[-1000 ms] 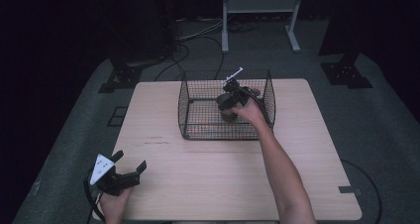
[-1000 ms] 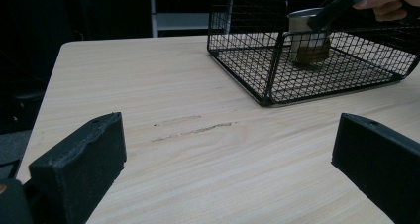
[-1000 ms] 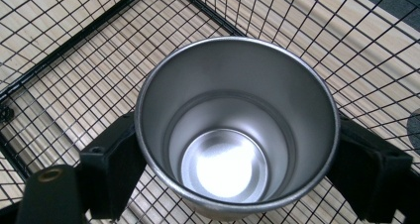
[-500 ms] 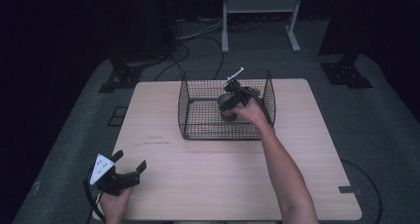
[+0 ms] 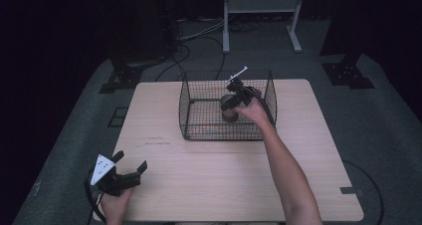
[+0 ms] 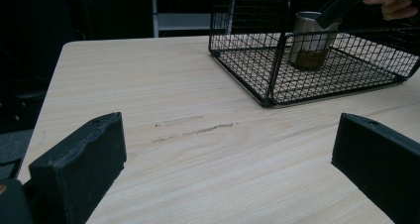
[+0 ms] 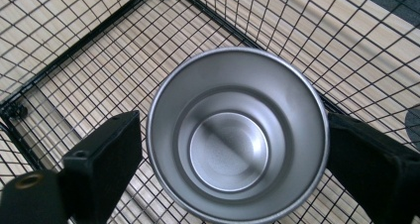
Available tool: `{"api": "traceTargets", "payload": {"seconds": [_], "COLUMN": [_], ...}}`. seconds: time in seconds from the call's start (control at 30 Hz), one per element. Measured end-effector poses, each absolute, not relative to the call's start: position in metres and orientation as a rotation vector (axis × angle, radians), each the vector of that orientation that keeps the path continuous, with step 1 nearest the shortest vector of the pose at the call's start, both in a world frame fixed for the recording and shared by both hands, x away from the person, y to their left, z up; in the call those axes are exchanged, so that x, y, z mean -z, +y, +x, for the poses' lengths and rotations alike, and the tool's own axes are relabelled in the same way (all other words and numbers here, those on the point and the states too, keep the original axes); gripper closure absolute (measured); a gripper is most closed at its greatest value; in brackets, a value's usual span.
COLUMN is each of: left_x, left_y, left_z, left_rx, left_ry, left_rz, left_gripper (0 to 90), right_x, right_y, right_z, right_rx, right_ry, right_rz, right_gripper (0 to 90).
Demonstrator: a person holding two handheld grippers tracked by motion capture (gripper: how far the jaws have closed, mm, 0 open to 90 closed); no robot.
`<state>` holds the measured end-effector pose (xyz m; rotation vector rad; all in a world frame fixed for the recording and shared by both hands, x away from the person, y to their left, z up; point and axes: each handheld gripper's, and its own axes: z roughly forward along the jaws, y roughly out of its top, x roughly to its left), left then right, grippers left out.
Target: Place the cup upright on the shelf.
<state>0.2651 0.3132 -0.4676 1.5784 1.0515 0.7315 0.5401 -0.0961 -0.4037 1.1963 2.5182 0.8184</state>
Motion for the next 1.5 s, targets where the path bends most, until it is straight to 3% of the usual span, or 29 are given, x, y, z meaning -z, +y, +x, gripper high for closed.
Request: {"api": "traceTargets", "payload": {"seconds": [0.53, 0.8, 1.5], "left_x": [0.467, 0.468, 0.468], "left_y": [0.316, 0.312, 0.311], "left_z": [0.263, 0.263, 0.262], "left_rx": [-0.731, -0.727, -0.728], "left_ry": [1.053, 1.044, 1.047], "left_rz": [1.577, 1.591, 1.6], "left_gripper": [0.0, 0.0, 0.0], "right_x": [0.385, 0.367, 0.359], "right_y": [-0.1, -0.108, -0.132], "right_z": [0.532, 0.513, 0.474], "right_rx": [-0.924, -1.017, -1.105], "right_ry": [2.45, 2.443, 2.446], "right_rz": [1.198, 1.154, 1.086], "right_gripper": [7.7, 7.7, 7.8]}}
